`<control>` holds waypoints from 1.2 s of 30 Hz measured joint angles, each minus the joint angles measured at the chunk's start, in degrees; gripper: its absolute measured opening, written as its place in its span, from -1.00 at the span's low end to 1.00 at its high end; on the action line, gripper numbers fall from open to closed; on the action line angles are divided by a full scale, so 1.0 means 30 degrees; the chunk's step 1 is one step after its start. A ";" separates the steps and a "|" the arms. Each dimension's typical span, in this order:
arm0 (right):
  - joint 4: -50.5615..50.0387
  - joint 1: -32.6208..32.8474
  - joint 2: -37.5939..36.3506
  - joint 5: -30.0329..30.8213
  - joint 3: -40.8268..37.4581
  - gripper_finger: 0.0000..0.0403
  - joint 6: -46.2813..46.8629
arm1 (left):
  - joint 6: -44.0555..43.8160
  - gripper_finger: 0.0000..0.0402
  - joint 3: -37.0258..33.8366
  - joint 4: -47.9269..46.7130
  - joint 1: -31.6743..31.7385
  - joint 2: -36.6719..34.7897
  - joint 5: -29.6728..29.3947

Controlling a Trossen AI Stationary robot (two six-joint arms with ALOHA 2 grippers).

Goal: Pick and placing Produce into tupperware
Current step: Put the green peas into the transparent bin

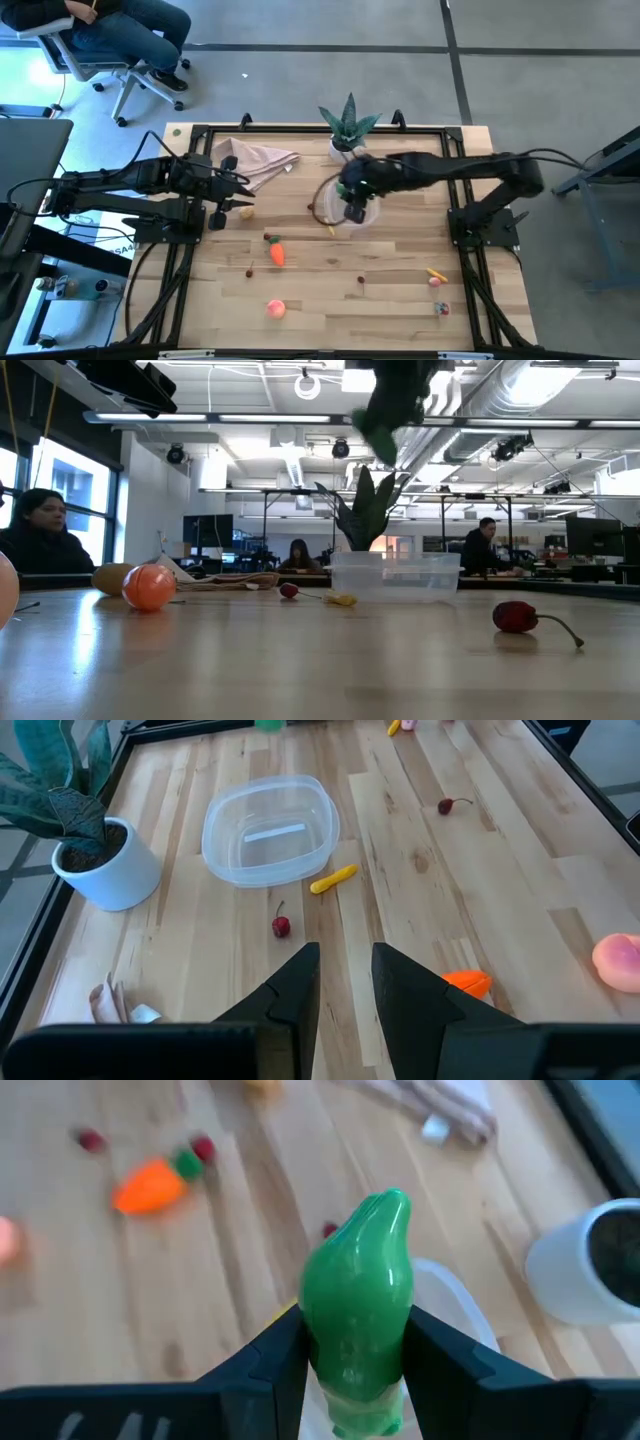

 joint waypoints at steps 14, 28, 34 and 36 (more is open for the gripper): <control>-0.1051 -0.2939 0.5294 -0.2697 -0.0127 -0.37 -0.1397 | -0.0005 -0.59 0.0000 0.0000 0.0000 0.0000 0.0007; -0.1044 -0.3214 0.7144 -0.2702 -0.0134 -0.35 -0.1598 | -0.0001 -0.59 0.0000 0.0000 0.0000 0.0000 0.0007; -0.1056 -0.3385 0.7608 -0.2837 -0.0134 -0.35 -0.1574 | -0.0005 -0.59 0.0000 0.0000 0.0000 0.0000 0.0003; -0.0982 -0.3449 0.7737 -0.3073 -0.0134 -0.35 -0.1574 | -0.0003 -0.59 0.0000 0.0000 0.0000 0.0000 0.0002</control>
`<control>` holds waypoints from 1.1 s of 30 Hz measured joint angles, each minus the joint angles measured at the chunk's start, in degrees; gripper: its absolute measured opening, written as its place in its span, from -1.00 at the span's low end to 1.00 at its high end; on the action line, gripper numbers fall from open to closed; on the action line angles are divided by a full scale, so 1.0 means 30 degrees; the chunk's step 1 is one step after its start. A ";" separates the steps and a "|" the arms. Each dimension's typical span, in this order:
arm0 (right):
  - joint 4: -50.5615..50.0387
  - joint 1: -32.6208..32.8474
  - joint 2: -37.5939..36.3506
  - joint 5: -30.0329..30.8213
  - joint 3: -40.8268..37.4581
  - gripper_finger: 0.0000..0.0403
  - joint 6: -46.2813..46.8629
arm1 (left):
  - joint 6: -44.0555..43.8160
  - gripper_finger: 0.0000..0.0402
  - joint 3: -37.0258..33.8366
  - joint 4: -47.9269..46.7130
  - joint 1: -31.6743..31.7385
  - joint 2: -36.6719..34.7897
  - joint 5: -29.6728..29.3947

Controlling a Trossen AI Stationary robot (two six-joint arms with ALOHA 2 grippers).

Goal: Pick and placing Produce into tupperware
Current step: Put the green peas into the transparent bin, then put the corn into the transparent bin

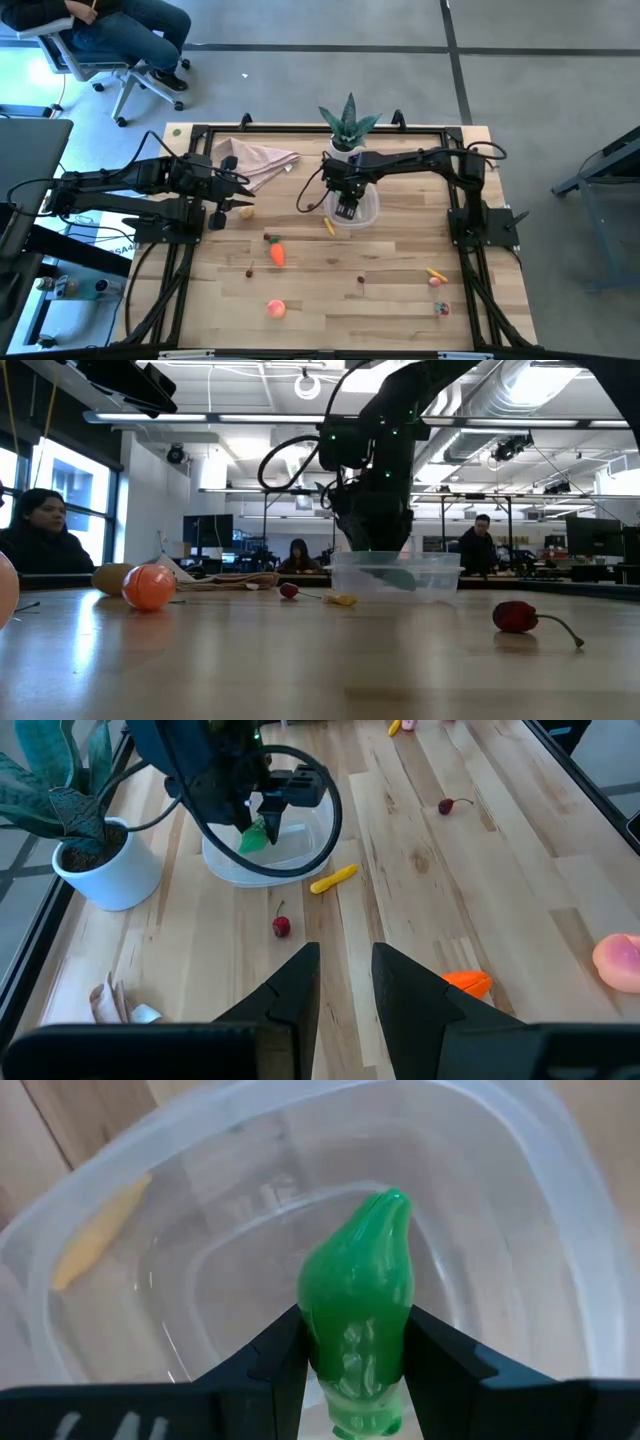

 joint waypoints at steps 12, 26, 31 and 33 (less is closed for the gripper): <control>0.0021 -0.0046 0.0053 -0.0629 0.0000 -0.35 0.0000 | 0.0005 -0.59 0.0000 0.0000 0.0000 0.0000 0.0005; 0.0312 -0.0046 0.0046 -0.0537 0.0000 0.03 0.0293 | -0.0002 -0.59 0.0000 0.0000 0.0000 0.0000 0.0004; -0.0284 -0.0046 0.0017 -0.0537 0.0396 0.03 0.0211 | 0.0005 -0.59 0.0000 0.0000 0.0000 0.0000 0.0004; -0.1015 -0.0040 -0.0004 -0.0537 0.0911 0.03 0.0211 | 0.0003 -0.59 0.0000 0.0000 0.0000 0.0000 0.0005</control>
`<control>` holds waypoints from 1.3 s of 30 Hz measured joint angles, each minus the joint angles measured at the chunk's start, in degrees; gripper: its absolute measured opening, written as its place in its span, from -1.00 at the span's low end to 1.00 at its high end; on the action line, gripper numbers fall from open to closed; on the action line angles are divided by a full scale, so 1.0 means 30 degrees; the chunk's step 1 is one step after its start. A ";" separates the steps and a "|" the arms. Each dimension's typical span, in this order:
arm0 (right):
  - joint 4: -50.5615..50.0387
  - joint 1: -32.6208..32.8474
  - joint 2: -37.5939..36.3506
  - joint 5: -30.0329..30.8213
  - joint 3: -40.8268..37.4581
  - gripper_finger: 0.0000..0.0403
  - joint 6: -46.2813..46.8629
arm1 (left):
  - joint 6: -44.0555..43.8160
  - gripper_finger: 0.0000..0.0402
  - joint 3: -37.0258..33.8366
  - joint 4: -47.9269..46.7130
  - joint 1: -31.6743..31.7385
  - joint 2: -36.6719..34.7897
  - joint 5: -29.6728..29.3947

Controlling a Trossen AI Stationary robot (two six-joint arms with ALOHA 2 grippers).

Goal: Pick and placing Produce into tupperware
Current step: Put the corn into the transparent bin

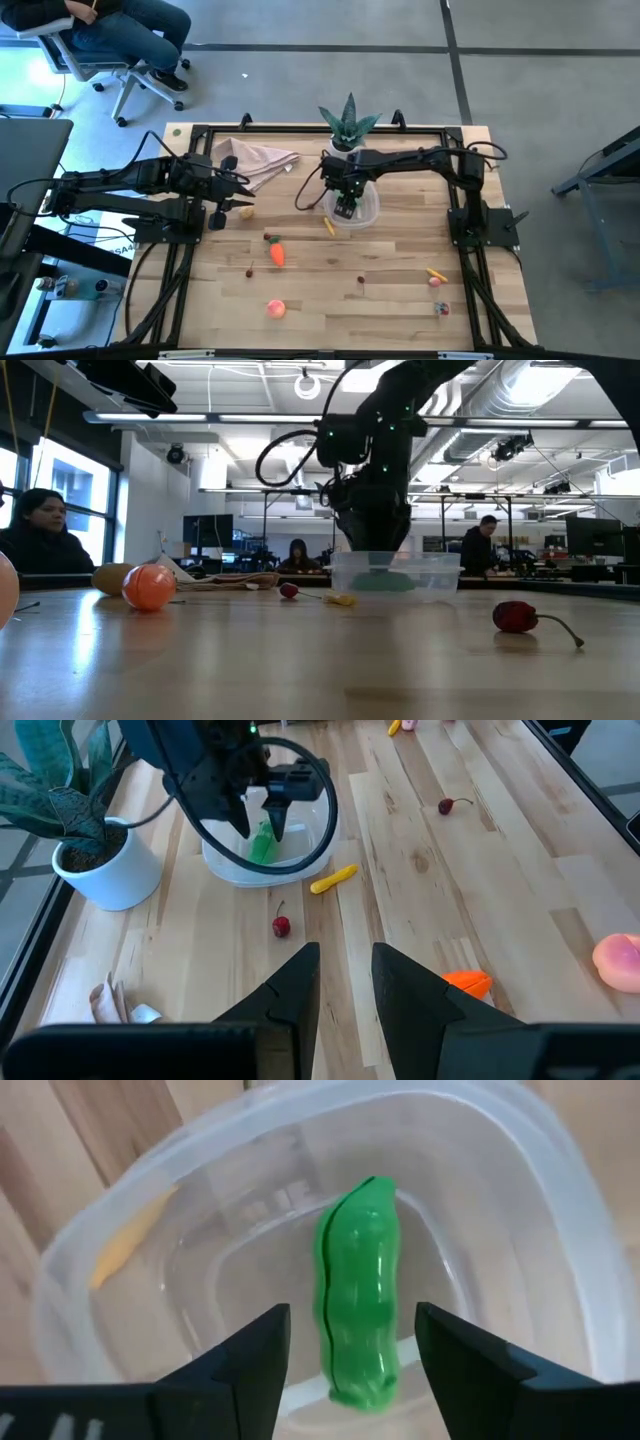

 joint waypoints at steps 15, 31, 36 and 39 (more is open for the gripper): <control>-0.9075 0.2018 -0.2461 0.2817 0.5850 0.03 0.2911 | 0.0001 -0.59 0.0000 -0.0007 0.0000 0.0007 -0.0004; -1.0291 1.1805 -1.3953 0.4031 -0.2107 0.03 2.3654 | -0.0004 -0.59 0.0000 0.0000 0.0000 0.0007 -0.0004; -0.8864 1.5414 -1.4608 0.1650 -0.6104 0.03 2.9582 | -0.0004 -0.59 0.0000 0.0000 -0.0007 0.0007 -0.0007; -0.7158 1.6603 -1.4609 0.0910 -0.8196 0.03 3.1583 | 0.0000 -0.59 0.0000 0.0000 0.0000 0.0007 -0.0005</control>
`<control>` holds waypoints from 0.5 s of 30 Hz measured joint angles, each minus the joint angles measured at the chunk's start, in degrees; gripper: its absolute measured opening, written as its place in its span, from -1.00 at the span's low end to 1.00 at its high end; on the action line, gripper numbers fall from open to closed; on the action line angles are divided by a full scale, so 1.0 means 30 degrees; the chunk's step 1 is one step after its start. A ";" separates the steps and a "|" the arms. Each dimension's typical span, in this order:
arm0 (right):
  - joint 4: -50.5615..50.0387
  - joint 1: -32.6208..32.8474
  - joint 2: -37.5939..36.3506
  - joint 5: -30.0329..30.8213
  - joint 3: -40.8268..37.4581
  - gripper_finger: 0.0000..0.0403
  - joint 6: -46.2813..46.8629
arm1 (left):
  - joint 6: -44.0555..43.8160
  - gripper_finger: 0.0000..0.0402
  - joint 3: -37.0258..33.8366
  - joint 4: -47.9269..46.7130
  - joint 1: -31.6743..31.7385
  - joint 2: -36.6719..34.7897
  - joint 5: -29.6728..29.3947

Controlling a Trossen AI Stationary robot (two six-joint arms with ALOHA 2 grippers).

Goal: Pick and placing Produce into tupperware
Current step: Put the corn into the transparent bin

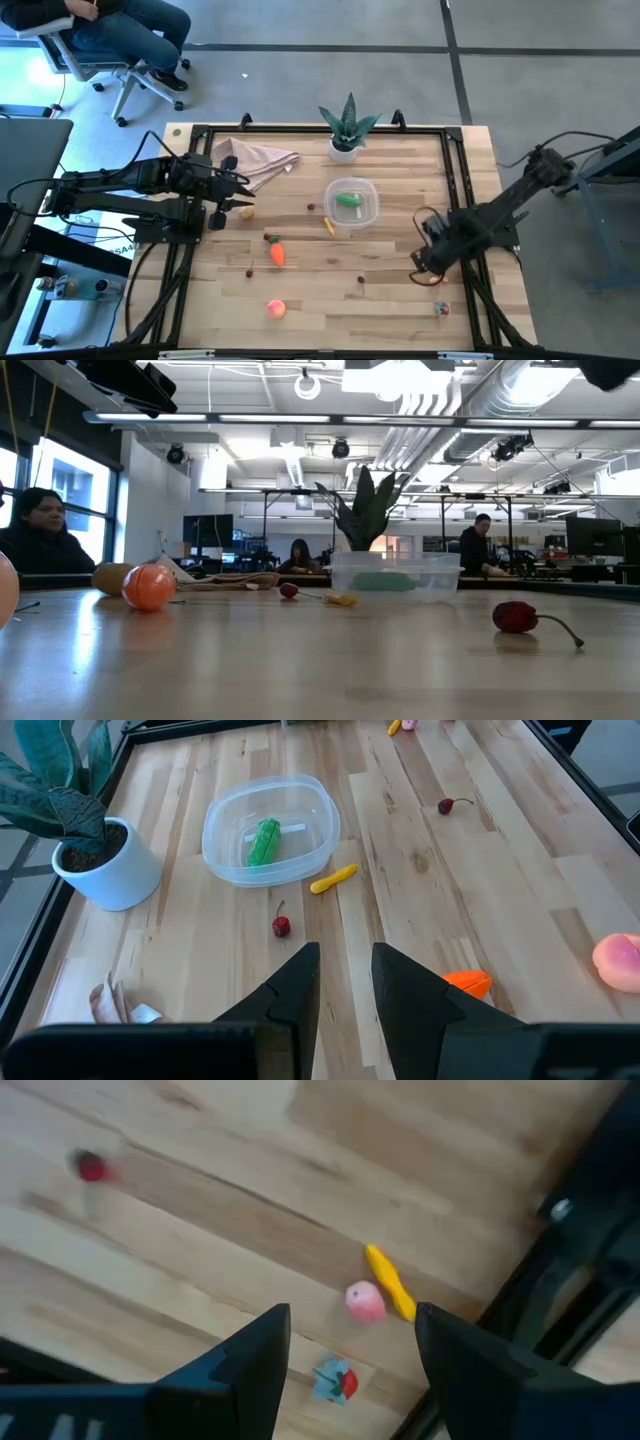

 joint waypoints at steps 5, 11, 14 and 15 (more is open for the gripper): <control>0.3950 0.0616 0.0015 -0.0234 -0.3273 0.03 0.1777 | -0.0003 -0.59 0.0000 0.0000 -0.0006 0.0000 0.0004; 0.7760 0.0745 0.0015 -0.2079 -0.6361 0.03 0.2058 | 0.0000 -0.59 0.0000 -0.0003 0.0000 0.0000 -0.0002; 0.8645 0.0853 0.0047 -0.2198 -0.7106 0.03 0.2208 | 0.0000 -0.59 0.0000 0.0000 -0.0004 0.0000 0.0003; 0.8559 0.0886 0.0101 -0.2193 -0.7180 0.03 0.2255 | 0.0001 -0.59 0.0000 -0.0002 0.0000 0.0000 0.0005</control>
